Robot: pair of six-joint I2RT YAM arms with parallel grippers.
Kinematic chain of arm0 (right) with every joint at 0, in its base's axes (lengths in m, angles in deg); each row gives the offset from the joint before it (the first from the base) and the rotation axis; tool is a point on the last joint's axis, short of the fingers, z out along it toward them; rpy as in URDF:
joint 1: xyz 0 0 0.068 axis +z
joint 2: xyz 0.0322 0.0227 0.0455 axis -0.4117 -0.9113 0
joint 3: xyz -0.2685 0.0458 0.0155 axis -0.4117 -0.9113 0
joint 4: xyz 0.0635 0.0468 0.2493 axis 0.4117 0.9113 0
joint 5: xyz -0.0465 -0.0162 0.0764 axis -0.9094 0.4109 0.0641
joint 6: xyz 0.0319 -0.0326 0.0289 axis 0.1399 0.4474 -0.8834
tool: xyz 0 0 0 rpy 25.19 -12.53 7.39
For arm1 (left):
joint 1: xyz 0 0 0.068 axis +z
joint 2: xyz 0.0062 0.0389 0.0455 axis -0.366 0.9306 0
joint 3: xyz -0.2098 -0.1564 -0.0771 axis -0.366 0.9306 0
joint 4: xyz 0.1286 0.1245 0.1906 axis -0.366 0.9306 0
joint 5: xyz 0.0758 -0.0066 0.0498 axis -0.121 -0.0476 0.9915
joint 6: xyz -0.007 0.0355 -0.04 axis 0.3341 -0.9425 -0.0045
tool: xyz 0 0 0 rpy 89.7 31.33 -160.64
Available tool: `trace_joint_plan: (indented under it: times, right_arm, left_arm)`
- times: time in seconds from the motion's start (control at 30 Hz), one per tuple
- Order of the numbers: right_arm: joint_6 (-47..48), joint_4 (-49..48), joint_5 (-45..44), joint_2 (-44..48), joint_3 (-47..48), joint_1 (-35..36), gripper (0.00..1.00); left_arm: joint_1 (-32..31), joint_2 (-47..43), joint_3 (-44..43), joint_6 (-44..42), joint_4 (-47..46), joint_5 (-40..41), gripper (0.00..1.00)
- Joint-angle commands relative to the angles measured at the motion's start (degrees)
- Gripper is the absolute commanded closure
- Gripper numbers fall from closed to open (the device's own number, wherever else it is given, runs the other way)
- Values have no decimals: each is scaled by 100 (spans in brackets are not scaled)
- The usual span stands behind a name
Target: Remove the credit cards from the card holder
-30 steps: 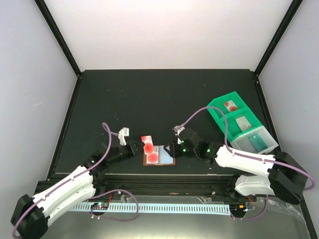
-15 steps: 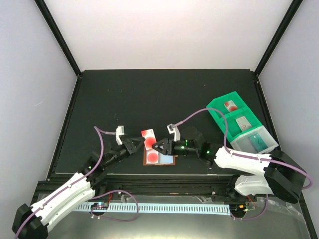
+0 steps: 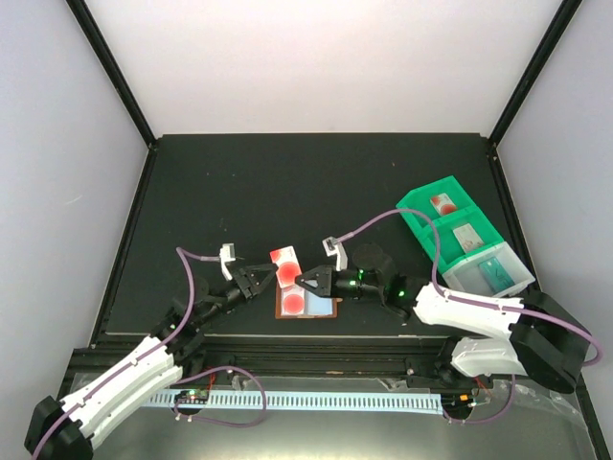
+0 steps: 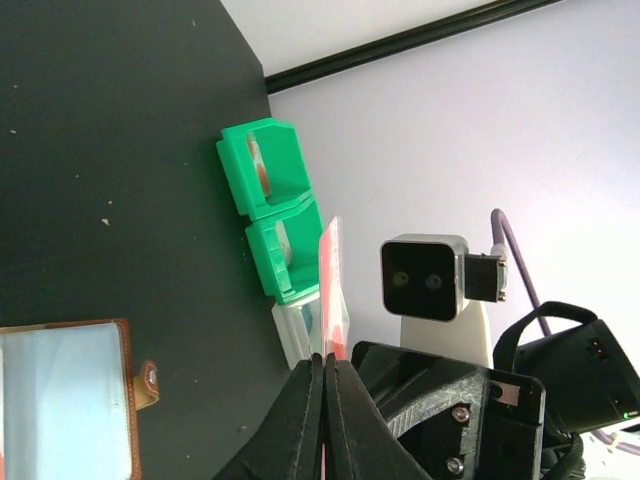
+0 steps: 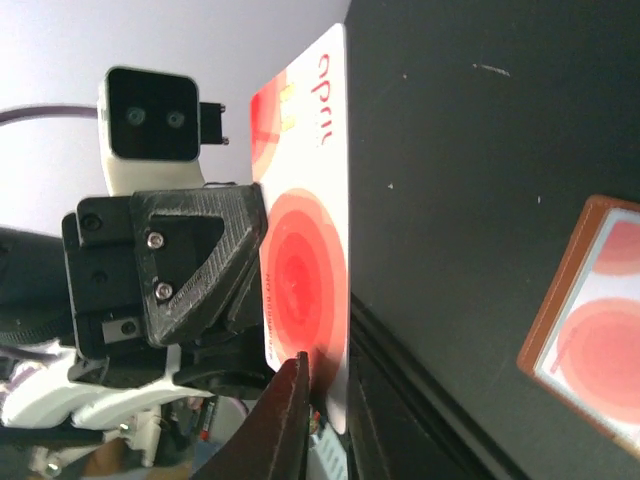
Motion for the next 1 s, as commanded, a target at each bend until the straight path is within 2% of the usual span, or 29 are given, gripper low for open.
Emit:
trace_joint_plan:
  times: [0.0,0.07,0.2,0.33,0.67,0.83,0.97]
  right_arm:
    - [75,-454,89,266,-71,13,93]
    - [259,-465,87,414,-154,7,99]
    - [891,-102,100,881,-239,6,99]
    - [1730,542,447,1336,-235,6,99]
    - [2881,2086,1511,1665,121,3,99]
    - [3551,2818,2151,1683,375,6,99]
    - [3938,3268,2659,1759,424,6,99]
  left_arm:
    - [1,-70,-6,135,-187,-141,98]
    - [2,-133,-6,79,-37,-108,97]
    - [6,-364,-20,-106,335,-19,71]
    - [10,-648,-101,-620,819,-53,56]
    - [54,-823,-327,-1514,922,-1569,41]
    - [66,-901,-562,-1770,1359,-1721,36]
    - [75,-842,-651,-1752,1325,-1745,34]
